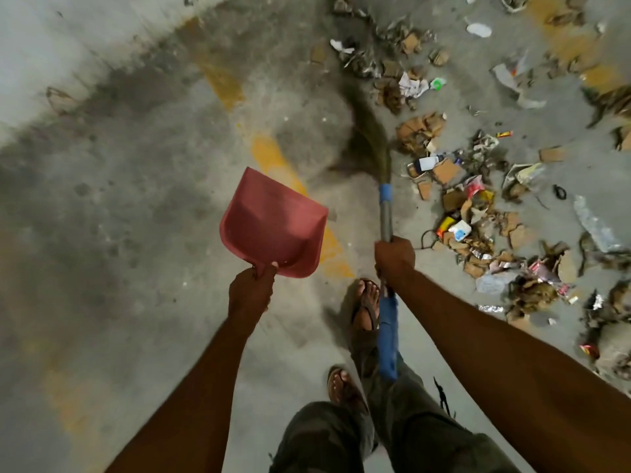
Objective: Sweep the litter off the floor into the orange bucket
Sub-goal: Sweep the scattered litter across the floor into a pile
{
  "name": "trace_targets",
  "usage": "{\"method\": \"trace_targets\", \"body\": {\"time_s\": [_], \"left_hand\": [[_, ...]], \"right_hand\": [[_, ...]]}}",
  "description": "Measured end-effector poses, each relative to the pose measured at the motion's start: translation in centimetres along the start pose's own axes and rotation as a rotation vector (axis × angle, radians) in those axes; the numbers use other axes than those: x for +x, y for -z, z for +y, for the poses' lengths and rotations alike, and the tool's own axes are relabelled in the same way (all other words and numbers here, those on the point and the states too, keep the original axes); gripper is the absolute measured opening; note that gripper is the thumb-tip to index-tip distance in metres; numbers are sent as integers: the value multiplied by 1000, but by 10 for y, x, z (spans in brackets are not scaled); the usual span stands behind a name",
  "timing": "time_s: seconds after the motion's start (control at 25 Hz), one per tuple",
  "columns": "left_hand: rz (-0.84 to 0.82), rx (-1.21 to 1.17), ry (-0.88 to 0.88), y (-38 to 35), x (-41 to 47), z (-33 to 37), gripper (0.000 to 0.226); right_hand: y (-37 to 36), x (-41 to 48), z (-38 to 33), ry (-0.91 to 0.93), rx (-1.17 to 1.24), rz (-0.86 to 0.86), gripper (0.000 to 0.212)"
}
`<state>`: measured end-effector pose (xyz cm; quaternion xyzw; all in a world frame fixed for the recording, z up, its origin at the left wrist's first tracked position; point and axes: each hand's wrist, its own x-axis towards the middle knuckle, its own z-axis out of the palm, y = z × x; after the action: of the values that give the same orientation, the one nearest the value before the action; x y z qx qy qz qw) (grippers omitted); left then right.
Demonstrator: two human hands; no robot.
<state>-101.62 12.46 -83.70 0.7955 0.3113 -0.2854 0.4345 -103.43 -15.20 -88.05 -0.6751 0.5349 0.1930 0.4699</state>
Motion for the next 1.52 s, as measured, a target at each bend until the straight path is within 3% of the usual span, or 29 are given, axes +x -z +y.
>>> {"method": "trace_targets", "body": {"time_s": [0.16, 0.28, 0.44, 0.6, 0.72, 0.88, 1.0, 1.12, 1.28, 1.36, 1.44, 1.52], "left_hand": [[-22, 26, -47, -20, 14, 60, 42], [-50, 63, -61, -22, 23, 98, 43], [21, 167, -109, -5, 54, 137, 52], [136, 210, -81, 25, 110, 146, 62], [111, 177, -75, 41, 138, 171, 56], [15, 134, -106, 36, 175, 209, 50], [-73, 152, -143, 23, 192, 243, 49], [-108, 176, -164, 19, 199, 265, 47], [-78, 219, -140, 34, 215, 279, 47], [-56, 218, -120, 46, 225, 280, 46], [-53, 209, -103, 57, 235, 280, 47], [-67, 202, -93, 64, 242, 282, 48]], "right_hand": [[39, 0, -49, 47, 65, 303, 39], [55, -22, -64, 134, 86, 329, 44], [23, -31, -82, 298, 34, 120, 47], [-21, 0, -144, 419, -212, -194, 32], [-38, 57, -186, 322, -326, -255, 19], [-36, 114, -221, -33, 37, 29, 26], [-30, 110, -244, 2, -22, 279, 35], [-32, 68, -256, 77, 126, 377, 38], [-58, 28, -261, 189, 78, 221, 45], [-68, 39, -272, 250, -15, 58, 35], [-72, 66, -286, 197, -23, -91, 24], [-71, 93, -296, 27, 106, -107, 17]]}}
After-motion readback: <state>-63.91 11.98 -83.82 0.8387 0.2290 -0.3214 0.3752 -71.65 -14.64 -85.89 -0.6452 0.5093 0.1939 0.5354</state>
